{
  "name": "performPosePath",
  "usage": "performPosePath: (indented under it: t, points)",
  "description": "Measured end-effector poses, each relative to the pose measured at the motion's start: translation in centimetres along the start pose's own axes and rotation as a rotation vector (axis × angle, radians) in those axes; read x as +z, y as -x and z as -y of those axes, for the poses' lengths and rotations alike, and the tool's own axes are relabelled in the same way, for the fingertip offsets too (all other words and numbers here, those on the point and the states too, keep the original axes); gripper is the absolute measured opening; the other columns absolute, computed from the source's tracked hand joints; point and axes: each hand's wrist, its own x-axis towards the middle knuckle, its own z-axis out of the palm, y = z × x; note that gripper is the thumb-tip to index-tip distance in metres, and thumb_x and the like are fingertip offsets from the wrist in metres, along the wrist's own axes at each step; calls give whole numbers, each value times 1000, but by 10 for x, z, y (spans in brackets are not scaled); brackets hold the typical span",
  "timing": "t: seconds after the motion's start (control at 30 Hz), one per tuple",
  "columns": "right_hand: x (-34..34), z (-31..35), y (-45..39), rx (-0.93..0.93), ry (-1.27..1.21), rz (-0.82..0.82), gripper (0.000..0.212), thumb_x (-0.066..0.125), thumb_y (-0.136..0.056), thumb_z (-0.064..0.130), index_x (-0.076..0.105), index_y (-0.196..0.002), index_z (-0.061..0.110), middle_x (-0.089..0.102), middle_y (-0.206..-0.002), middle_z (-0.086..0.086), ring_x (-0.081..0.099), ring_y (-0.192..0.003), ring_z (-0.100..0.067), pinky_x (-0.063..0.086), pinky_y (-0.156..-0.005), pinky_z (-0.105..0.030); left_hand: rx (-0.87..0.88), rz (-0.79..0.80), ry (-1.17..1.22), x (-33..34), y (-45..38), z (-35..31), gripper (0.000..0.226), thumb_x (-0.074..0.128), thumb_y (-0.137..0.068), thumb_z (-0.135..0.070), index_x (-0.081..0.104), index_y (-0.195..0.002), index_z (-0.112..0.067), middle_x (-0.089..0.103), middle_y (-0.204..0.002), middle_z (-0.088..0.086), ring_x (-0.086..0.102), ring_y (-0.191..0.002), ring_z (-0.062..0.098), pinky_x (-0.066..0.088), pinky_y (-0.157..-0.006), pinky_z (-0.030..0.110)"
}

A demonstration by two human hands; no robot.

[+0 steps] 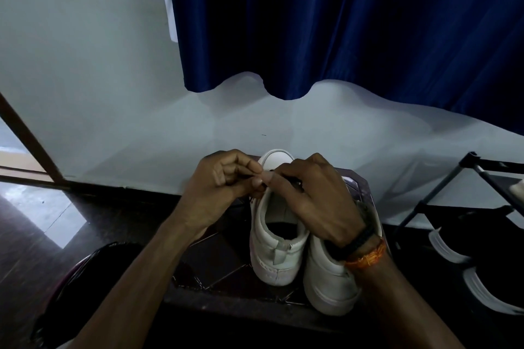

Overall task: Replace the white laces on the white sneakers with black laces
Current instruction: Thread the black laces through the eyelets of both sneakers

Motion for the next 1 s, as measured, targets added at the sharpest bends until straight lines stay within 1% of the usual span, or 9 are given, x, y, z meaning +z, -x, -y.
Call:
performPosePath:
  t: [0.13,0.27,0.4,0.47,0.53,0.67,0.73,0.83,1.0]
  points:
    - [3,-1,-1,14,58,-6,46,46,-82,74,75,-93,40,67,-87,16,48,-92,-12,45,-82,-34,7,-69,22,1,0,2,14,71,-82,7,67,-94,3,75,-84,16,73,-72,23,58,-69,27]
    - [2,0,-2,3,24,-15,39,55,-79,65,77,-90,35,67,-88,15,51,-93,-13,43,-86,-33,43,-241,119,-12,-5,-3,14,68,-83,9,66,-93,-1,75,-83,12,68,-68,23,59,-71,30]
    - [1,0,-2,3,-6,-12,32,61,-81,62,76,-89,34,65,-88,15,52,-95,-14,43,-86,-32,103,-335,401,-36,-7,-17,10,58,-92,6,60,-96,-3,71,-86,9,71,-92,27,59,-90,41]
    - [1,-1,-3,13,-7,-13,31,63,-81,61,76,-88,34,66,-88,14,53,-96,-14,43,-87,-31,117,-380,543,-47,-6,-23,11,54,-96,4,59,-94,-6,68,-84,6,71,-97,25,57,-90,37]
    - [1,-1,-4,0,-8,-24,30,65,-82,59,77,-86,32,67,-85,13,54,-93,-13,41,-87,-28,81,-375,599,-51,-5,-27,13,51,-99,2,60,-96,-8,66,-82,2,69,-83,16,56,-78,24]
    - [-1,2,-4,-21,-43,-7,23,71,-85,49,77,-84,28,69,-84,12,49,-87,-5,34,-88,-22,-25,-202,196,-31,4,-28,15,51,-100,-1,63,-98,-9,63,-81,2,40,-48,4,27,-45,17]
    - [-1,1,-4,-43,-44,-26,22,72,-85,48,77,-83,26,69,-82,12,51,-85,-5,35,-89,-23,-29,-134,-62,-18,6,-26,10,56,-100,-9,66,-97,-8,66,-83,6,41,-47,5,30,-45,17]
    - [-1,0,-4,-36,-53,-31,23,72,-84,50,78,-83,27,70,-82,12,54,-84,-3,34,-86,-22,-6,-24,-514,-12,6,-23,2,71,-93,-23,69,-93,-23,74,-86,-6,66,-65,15,52,-60,28]
    - [1,-3,-5,-26,-71,-27,22,72,-82,49,78,-85,28,69,-81,13,58,-82,-5,40,-89,-28,-3,198,-768,-4,8,-24,11,68,-94,-19,68,-85,-27,70,-68,-12,65,-61,-1,44,-61,12]
